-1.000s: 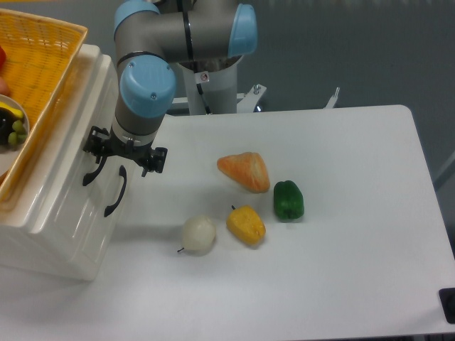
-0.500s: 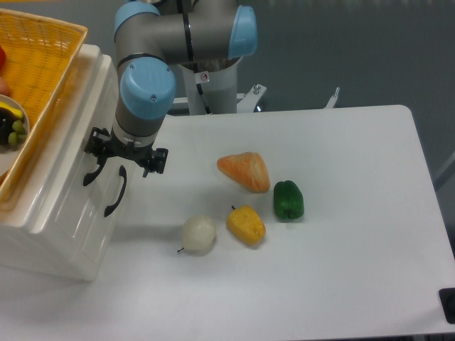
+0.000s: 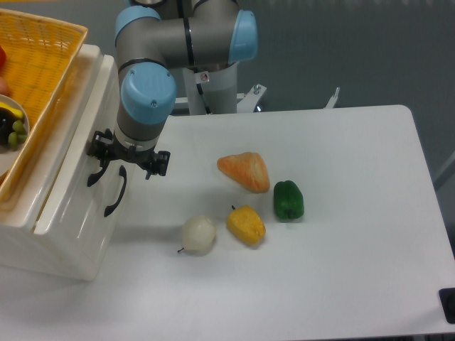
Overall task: Slide open the top white drawer
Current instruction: 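Lower the gripper onto the upper drawer's black handle and hook it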
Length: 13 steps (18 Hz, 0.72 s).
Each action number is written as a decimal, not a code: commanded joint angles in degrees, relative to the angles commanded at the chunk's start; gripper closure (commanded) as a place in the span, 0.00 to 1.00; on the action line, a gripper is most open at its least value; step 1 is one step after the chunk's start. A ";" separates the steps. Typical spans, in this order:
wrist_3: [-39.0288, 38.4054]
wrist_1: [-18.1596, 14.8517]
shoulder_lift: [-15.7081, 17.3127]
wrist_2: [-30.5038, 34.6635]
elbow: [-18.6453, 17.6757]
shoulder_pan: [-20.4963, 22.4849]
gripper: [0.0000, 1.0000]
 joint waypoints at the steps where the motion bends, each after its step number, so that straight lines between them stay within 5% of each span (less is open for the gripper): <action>1: 0.00 0.00 0.00 0.09 0.09 0.09 0.00; 13: 0.26 -0.09 0.18 1.67 0.35 2.28 0.00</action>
